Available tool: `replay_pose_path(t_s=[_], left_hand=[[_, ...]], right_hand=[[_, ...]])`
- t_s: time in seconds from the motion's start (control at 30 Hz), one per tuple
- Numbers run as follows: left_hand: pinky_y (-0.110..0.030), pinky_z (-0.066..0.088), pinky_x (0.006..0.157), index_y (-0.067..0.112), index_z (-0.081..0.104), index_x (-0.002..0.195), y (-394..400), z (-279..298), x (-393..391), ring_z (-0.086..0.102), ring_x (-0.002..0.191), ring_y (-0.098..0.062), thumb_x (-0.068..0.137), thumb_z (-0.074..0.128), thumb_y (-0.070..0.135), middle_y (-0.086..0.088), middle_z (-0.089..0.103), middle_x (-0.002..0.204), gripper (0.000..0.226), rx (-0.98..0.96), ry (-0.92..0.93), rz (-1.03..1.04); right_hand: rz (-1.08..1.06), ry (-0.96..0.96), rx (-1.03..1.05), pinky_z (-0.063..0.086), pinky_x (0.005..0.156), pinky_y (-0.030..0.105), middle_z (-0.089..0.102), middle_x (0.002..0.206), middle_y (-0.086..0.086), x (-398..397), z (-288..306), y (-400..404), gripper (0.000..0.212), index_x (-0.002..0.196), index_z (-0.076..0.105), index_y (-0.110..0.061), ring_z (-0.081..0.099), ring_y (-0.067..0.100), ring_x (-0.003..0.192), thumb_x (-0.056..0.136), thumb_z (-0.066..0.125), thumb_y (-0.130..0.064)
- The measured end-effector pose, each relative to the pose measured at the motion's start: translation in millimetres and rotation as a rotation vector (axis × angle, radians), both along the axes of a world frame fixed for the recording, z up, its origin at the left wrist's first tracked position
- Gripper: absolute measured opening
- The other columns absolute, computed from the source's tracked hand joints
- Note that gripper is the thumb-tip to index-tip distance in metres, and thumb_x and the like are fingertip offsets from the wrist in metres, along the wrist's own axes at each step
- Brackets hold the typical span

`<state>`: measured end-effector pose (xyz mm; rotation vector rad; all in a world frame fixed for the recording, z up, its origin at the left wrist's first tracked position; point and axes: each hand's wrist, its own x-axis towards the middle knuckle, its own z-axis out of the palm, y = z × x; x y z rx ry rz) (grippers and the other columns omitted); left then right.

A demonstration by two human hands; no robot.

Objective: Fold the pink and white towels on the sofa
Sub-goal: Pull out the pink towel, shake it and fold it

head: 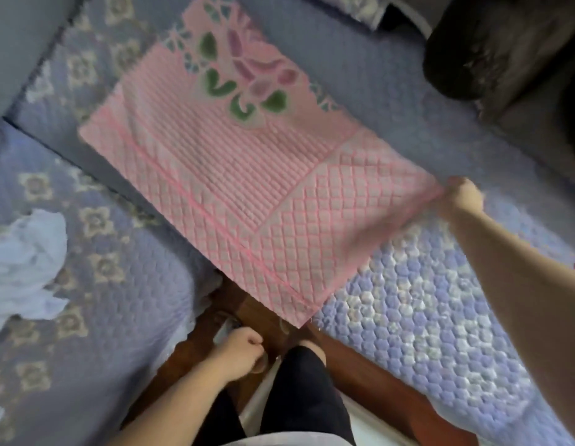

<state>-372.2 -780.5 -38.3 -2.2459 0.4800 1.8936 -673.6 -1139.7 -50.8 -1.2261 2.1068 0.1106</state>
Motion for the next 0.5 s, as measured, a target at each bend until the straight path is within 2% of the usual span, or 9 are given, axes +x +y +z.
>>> replay_pose_path(t_s=[0.03, 0.1, 0.13, 0.2, 0.27, 0.33, 0.43, 0.5], left_hand=[[-0.030, 0.049, 0.063, 0.018, 0.069, 0.098, 0.1, -7.4, 18.3, 0.066, 0.074, -0.023, 0.092, 0.060, 0.019, -0.001, 0.067, 0.075, 0.011, -0.018, -0.073, -0.015], [-0.036, 0.055, 0.071, 0.018, 0.065, 0.108, -8.2, -17.9, 54.6, 0.070, 0.085, -0.029, 0.093, 0.058, 0.019, -0.008, 0.070, 0.095, 0.016, -0.042, -0.210, 0.007], [-0.038, 0.055, 0.075, 0.020, 0.061, 0.117, -15.7, -20.6, 72.3, 0.068, 0.091, -0.031, 0.094, 0.058, 0.020, -0.010, 0.068, 0.106, 0.023, -0.055, -0.261, 0.026], [-0.036, 0.051, 0.076, 0.023, 0.054, 0.126, -39.9, -24.8, 106.3, 0.064, 0.094, -0.029, 0.095, 0.057, 0.021, -0.010, 0.066, 0.116, 0.031, -0.142, -0.344, -0.027], [-0.036, 0.046, 0.077, 0.022, 0.053, 0.120, -76.5, -25.8, 141.5, 0.060, 0.091, -0.028, 0.096, 0.056, 0.020, -0.013, 0.066, 0.115, 0.024, -0.290, -0.418, -0.147], [-0.040, 0.049, 0.086, 0.013, 0.055, 0.125, -125.4, -30.6, 175.3, 0.061, 0.102, -0.035, 0.094, 0.058, 0.019, -0.021, 0.064, 0.119, 0.031, -0.427, -0.487, -0.258], [-0.047, 0.046, 0.101, 0.007, 0.051, 0.135, -220.5, -36.8, 226.9, 0.054, 0.118, -0.045, 0.094, 0.058, 0.019, -0.028, 0.052, 0.129, 0.044, -0.601, -0.594, -0.341], [-0.047, 0.040, 0.106, 0.006, 0.048, 0.138, -296.1, -44.5, 260.0, 0.047, 0.125, -0.044, 0.094, 0.057, 0.020, -0.029, 0.047, 0.135, 0.047, -0.732, -0.665, -0.420]], right_hand=[[-0.076, -0.041, 0.042, 0.045, 0.108, 0.042, 0.060, 0.129, 0.023, 6.8, -8.1, 14.7, 0.040, 0.131, 0.059, -0.002, 0.056, 0.035, 0.124, 0.092, 0.061, -0.010], [-0.225, -0.149, 0.102, 0.046, 0.102, 0.040, 0.056, 0.123, 0.018, 28.0, -18.3, 52.4, 0.043, 0.137, 0.052, -0.001, 0.056, 0.026, 0.114, 0.096, 0.053, -0.013], [-0.254, -0.143, 0.088, 0.043, 0.101, 0.038, 0.053, 0.125, 0.019, 40.4, -20.4, 71.0, 0.045, 0.140, 0.049, 0.000, 0.053, 0.027, 0.115, 0.097, 0.050, -0.013], [-0.243, -0.005, -0.037, 0.035, 0.107, 0.041, 0.048, 0.139, 0.025, 64.0, -20.3, 98.4, 0.050, 0.143, 0.044, 0.002, 0.046, 0.036, 0.128, 0.095, 0.050, -0.012], [-0.097, 0.025, -0.212, 0.030, 0.109, 0.041, 0.046, 0.141, 0.028, 95.5, -12.3, 106.3, 0.055, 0.143, 0.044, 0.003, 0.042, 0.040, 0.129, 0.089, 0.053, -0.004], [0.080, -0.038, -0.317, 0.031, 0.111, 0.042, 0.047, 0.139, 0.028, 132.5, -6.0, 94.2, 0.056, 0.140, 0.047, 0.004, 0.042, 0.041, 0.128, 0.085, 0.055, 0.002], [0.315, -0.052, -0.355, 0.032, 0.109, 0.045, 0.049, 0.139, 0.025, 189.1, -5.5, 50.5, 0.054, 0.139, 0.050, 0.003, 0.043, 0.043, 0.127, 0.086, 0.058, -0.001], [0.364, 0.001, -0.367, 0.032, 0.107, 0.045, 0.049, 0.140, 0.025, 221.6, -14.7, 13.4, 0.054, 0.141, 0.049, 0.000, 0.044, 0.045, 0.125, 0.088, 0.059, -0.006]])
